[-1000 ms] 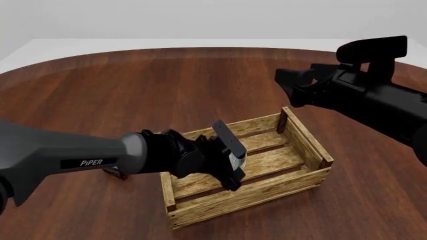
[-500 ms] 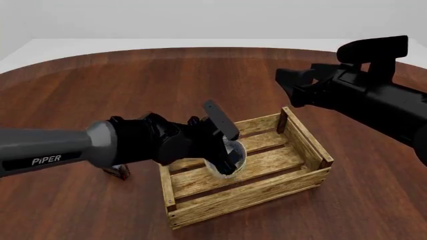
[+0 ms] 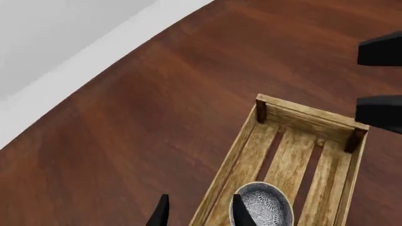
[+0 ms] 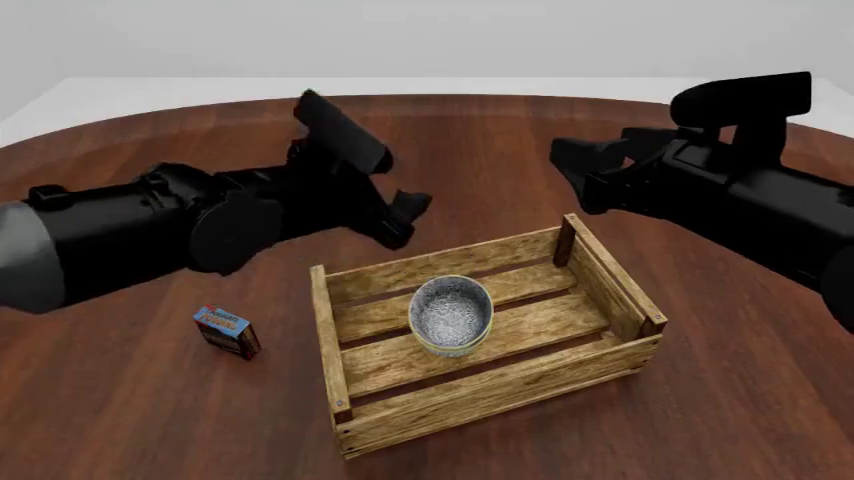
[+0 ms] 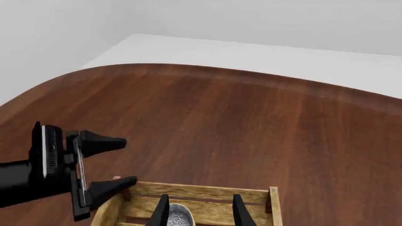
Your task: Stack the right bowl on the left bowl and place them in the tray.
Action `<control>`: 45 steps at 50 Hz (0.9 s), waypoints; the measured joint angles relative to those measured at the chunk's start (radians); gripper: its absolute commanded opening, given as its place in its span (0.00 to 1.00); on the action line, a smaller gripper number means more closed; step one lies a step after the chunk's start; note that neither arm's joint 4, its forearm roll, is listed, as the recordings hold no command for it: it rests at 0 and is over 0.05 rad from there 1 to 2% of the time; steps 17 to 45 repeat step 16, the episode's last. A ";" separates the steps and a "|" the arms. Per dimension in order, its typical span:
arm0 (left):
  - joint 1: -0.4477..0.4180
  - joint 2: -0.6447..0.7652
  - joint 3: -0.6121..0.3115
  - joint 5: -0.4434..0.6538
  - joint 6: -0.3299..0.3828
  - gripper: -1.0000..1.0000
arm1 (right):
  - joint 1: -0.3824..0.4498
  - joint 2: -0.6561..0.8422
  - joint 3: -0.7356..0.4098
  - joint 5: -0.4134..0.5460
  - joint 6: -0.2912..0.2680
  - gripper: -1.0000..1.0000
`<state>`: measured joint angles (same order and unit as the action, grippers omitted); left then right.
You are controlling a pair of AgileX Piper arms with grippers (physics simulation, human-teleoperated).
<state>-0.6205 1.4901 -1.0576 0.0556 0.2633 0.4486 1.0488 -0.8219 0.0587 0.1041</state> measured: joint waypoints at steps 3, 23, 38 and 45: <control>0.027 -0.029 0.012 -0.026 -0.001 1.00 | -0.002 -0.001 0.000 0.001 -0.002 1.00; 0.130 -0.162 0.105 -0.155 -0.012 1.00 | -0.012 -0.009 -0.001 0.004 -0.004 1.00; 0.130 -0.162 0.105 -0.155 -0.012 1.00 | -0.012 -0.009 -0.001 0.004 -0.004 1.00; 0.130 -0.162 0.105 -0.155 -0.012 1.00 | -0.012 -0.009 -0.001 0.004 -0.004 1.00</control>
